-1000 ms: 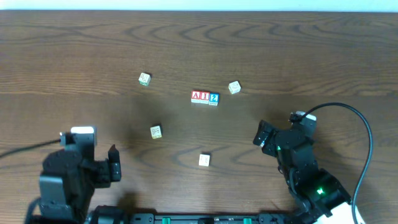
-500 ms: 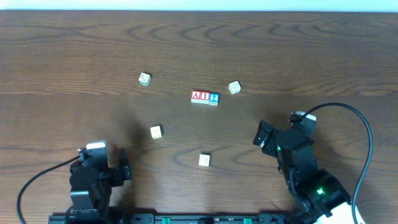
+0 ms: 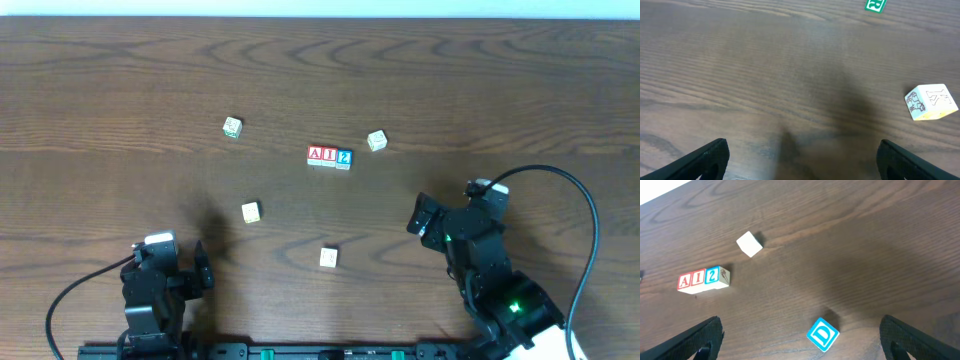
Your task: Spell out Ai2
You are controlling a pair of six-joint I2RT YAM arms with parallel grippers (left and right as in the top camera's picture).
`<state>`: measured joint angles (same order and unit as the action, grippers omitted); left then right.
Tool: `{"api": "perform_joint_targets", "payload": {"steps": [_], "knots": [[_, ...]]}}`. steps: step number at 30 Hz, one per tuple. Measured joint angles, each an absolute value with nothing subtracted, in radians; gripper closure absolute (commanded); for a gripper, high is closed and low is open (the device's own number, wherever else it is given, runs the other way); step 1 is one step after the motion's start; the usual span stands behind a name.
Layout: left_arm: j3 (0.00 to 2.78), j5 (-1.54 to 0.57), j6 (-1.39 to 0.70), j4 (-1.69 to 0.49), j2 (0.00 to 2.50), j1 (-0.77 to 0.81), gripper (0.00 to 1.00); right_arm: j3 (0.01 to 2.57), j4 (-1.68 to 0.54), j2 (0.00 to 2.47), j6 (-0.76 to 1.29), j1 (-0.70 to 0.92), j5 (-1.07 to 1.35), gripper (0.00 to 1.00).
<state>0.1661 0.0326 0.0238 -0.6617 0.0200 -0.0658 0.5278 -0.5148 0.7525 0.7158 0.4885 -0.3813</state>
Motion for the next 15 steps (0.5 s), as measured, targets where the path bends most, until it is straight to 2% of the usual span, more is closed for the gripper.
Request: {"api": "perform_joint_targets", "payload": {"steps": [15], "knots": [[0.171,0.033,0.024,-0.7,0.012,-0.066,0.04,0.528,-0.515,0.752,0.716,0.488,-0.381,0.01]]}}
